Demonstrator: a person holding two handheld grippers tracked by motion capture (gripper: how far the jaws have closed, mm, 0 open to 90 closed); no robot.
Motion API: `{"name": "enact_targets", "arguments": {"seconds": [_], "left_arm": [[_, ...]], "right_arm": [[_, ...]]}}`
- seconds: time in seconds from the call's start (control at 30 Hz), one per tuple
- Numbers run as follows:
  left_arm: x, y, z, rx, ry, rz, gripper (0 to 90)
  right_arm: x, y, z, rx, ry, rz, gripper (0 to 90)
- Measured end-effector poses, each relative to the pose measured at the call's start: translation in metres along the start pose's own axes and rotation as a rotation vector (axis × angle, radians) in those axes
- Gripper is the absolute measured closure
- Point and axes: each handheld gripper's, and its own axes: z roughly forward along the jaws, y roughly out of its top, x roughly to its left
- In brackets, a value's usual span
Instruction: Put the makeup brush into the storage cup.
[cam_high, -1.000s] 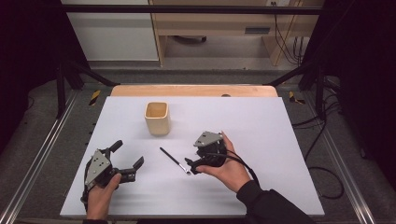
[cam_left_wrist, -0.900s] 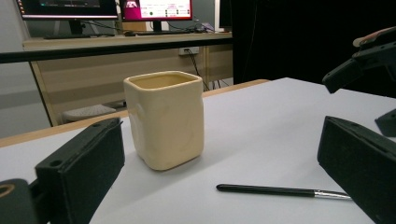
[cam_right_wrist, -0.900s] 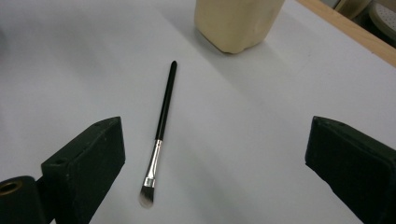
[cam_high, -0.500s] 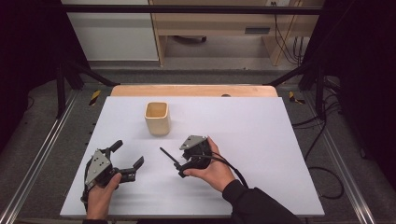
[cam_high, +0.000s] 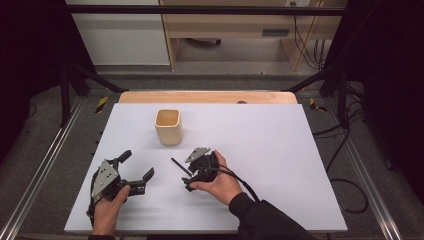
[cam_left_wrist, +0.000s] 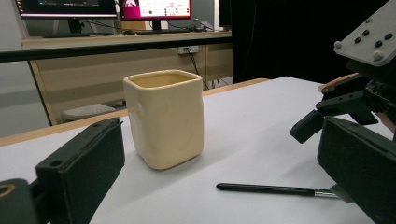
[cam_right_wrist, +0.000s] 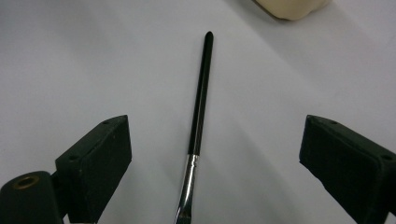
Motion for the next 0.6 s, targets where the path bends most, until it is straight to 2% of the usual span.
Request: {"name": "enact_targets", "arguments": {"seconds": [0.23, 0.6], "left_arm": [[-0.0004, -0.0001, 0.0005, 0.003, -0.004, 0.000, 0.5], [0.0002, 0.0001, 0.0003, 0.001, -0.001, -0.001, 0.5]], "right_arm": [[0.0007, 0.0000, 0.0051, 0.008, -0.005, 0.019, 10.2], [0.0005, 0.0001, 0.0072, 0.020, -0.007, 0.017, 10.5]]}}
